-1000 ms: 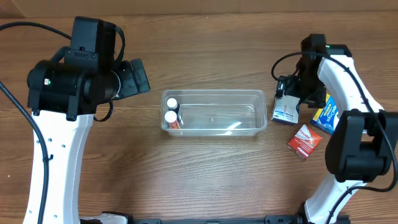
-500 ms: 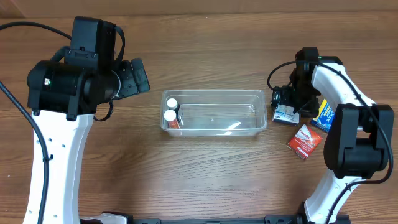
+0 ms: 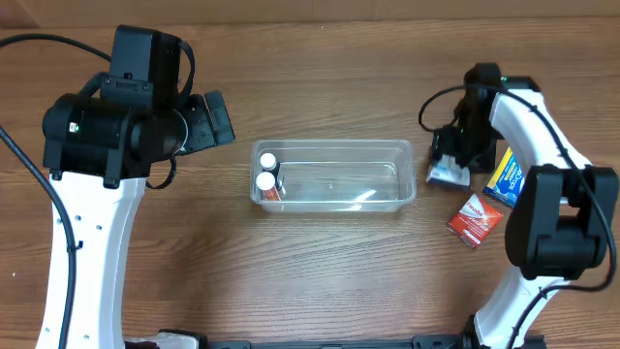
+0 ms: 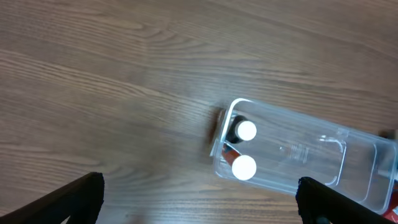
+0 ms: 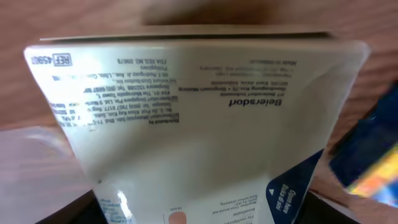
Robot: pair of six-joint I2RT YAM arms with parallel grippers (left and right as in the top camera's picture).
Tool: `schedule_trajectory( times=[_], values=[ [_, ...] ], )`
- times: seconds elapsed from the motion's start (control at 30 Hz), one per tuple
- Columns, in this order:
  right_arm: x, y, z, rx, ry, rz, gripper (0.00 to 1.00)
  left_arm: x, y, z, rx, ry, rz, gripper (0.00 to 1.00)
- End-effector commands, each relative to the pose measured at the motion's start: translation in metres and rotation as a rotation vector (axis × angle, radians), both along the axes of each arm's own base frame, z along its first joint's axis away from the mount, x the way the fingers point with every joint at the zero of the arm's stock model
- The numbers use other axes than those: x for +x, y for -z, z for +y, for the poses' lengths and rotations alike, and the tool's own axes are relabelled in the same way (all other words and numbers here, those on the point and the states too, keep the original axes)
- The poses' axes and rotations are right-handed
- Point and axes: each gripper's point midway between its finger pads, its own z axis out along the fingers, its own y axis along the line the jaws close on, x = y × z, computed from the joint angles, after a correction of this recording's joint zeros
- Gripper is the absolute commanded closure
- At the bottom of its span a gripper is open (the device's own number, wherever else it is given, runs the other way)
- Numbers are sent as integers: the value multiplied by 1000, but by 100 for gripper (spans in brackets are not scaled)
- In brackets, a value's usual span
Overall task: Pack container
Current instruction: 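Lower the white box into the container's right end and release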
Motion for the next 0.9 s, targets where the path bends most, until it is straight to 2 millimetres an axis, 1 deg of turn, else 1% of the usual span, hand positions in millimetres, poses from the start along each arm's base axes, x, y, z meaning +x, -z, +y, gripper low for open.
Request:
schedule_trajectory(
  times=[0.0, 0.03, 0.1, 0.13, 0.17, 0.2, 0.27, 0.33, 0.37, 0.4, 0.43, 0.57, 0.63, 0.7, 0.8, 0.87],
  values=[
    [18, -103, 10, -2, -22, -262, 26, 1, -6, 0, -2, 9, -21, 0],
    [9, -129, 22, 12, -52, -314, 26, 1, -6, 1, -1, 9, -21, 0],
    [-10, -159, 48, 25, -123, -368, 26, 1, -6, 0, -1, 9, -21, 0],
    [-21, -168, 64, 35, -164, -382, 25, 1, -6, 0, -1, 9, -21, 0],
    [-29, -172, 81, 48, -192, -383, 25, 1, -6, 1, -1, 9, -21, 0],
    [-35, -172, 99, 62, -221, -374, 25, 1, -6, 1, -1, 9, -20, 0],
    [-39, -159, 123, 78, -255, -360, 25, 1, -6, 1, -1, 9, -20, 0],
    [-42, -143, 133, 83, -248, -342, 25, 0, -5, 1, 1, 11, -17, 0],
    [-44, -128, 137, 83, -251, -325, 25, 0, -5, 1, 1, 11, -14, 0],
    [-46, -118, 138, 81, -256, -313, 24, 0, -5, 1, 1, 11, -15, 0],
    [-49, -101, 138, 77, -257, -294, 24, 0, -5, 1, 1, 11, -16, 0],
    [-55, -61, 136, 64, -259, -238, 24, 1, -5, 1, 1, 11, -17, 0],
    [-51, -49, 137, 59, -270, -227, 24, 0, -5, 1, 0, 11, -17, 0],
    [-46, -41, 139, 58, -270, -223, 24, 0, -5, 1, 1, 11, -16, 0],
    [-40, -33, 141, 58, -270, -222, 24, 0, -5, 1, 1, 11, -16, 0],
    [-35, -33, 143, 63, -269, -243, 24, 0, -5, 1, 0, 11, -16, 0]
  ],
)
